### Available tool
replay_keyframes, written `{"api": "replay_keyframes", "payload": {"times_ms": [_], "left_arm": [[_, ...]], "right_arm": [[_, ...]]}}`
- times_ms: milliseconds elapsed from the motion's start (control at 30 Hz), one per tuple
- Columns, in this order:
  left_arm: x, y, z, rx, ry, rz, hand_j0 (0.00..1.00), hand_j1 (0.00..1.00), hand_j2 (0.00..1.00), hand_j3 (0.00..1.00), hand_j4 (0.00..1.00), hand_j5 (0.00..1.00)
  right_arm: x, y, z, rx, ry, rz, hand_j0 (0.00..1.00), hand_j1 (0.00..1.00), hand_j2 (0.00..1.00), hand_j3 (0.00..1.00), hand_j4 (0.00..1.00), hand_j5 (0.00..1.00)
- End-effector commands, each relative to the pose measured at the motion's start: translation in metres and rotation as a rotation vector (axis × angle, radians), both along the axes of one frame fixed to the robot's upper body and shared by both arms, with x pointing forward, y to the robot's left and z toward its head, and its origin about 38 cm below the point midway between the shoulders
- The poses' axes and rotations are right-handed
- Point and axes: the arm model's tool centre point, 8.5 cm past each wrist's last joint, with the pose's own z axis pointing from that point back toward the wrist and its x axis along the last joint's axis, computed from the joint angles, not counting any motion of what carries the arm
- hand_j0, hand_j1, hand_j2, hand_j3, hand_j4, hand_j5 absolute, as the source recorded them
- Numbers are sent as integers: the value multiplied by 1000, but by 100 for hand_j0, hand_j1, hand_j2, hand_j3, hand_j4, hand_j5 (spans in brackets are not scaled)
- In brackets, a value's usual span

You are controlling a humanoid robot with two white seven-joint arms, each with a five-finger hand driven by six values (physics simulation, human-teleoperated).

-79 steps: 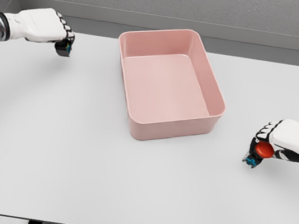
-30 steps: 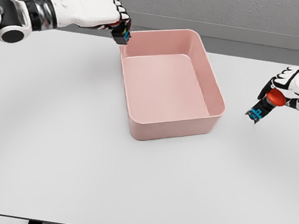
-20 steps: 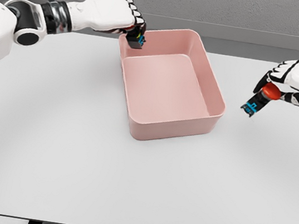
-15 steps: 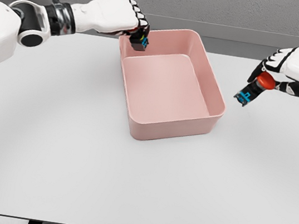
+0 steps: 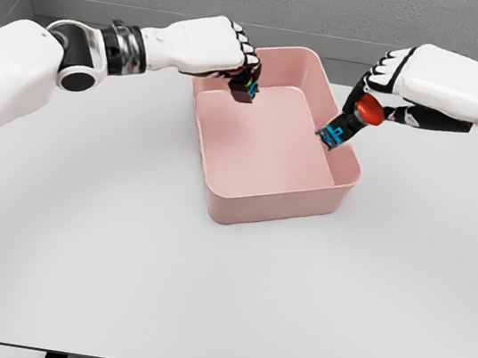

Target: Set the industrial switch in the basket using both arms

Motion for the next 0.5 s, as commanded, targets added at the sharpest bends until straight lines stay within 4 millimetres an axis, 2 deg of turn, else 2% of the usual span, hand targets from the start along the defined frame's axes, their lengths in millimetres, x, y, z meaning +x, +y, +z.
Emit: {"api": "replay_keyframes", "payload": {"times_ms": [0, 100, 167, 233, 267, 300, 333, 467], "left_arm": [[-1, -6, 1, -11, 2, -9, 48, 48, 48, 48, 48, 48], [0, -6, 0, -11, 4, -7, 52, 52, 52, 52, 52, 52], [0, -5, 0, -10, 5, -6, 56, 56, 56, 56, 56, 56], [0, -5, -1, -12, 7, -6, 70, 70, 70, 70, 70, 70], [-1, -5, -3, -14, 10, -5, 82, 82, 82, 82, 82, 82], [-1, -6, -4, -15, 12, -6, 97, 97, 97, 97, 97, 97], [-2, -6, -3, -19, 13, -7, 100, 100, 100, 100, 100, 100], [-3, -15, -3, -32, 18, -20, 100, 100, 100, 100, 100, 100]], "right_arm": [[0, 7, -6, 10, 18, 15, 52, 52, 52, 52, 52, 52], [2, 13, -5, 20, 15, 29, 52, 52, 52, 52, 52, 52], [7, 27, -8, 19, 25, 55, 52, 52, 52, 52, 52, 52], [11, 33, -10, 25, 33, 63, 52, 52, 52, 52, 52, 52], [15, 38, -12, 32, 39, 68, 52, 52, 52, 52, 52, 52], [18, 44, -15, 28, 47, 77, 53, 53, 53, 53, 53, 53], [21, 50, -15, 27, 50, 84, 52, 52, 52, 52, 52, 52], [33, 55, -24, 25, 79, 73, 53, 53, 53, 53, 53, 53]]}}
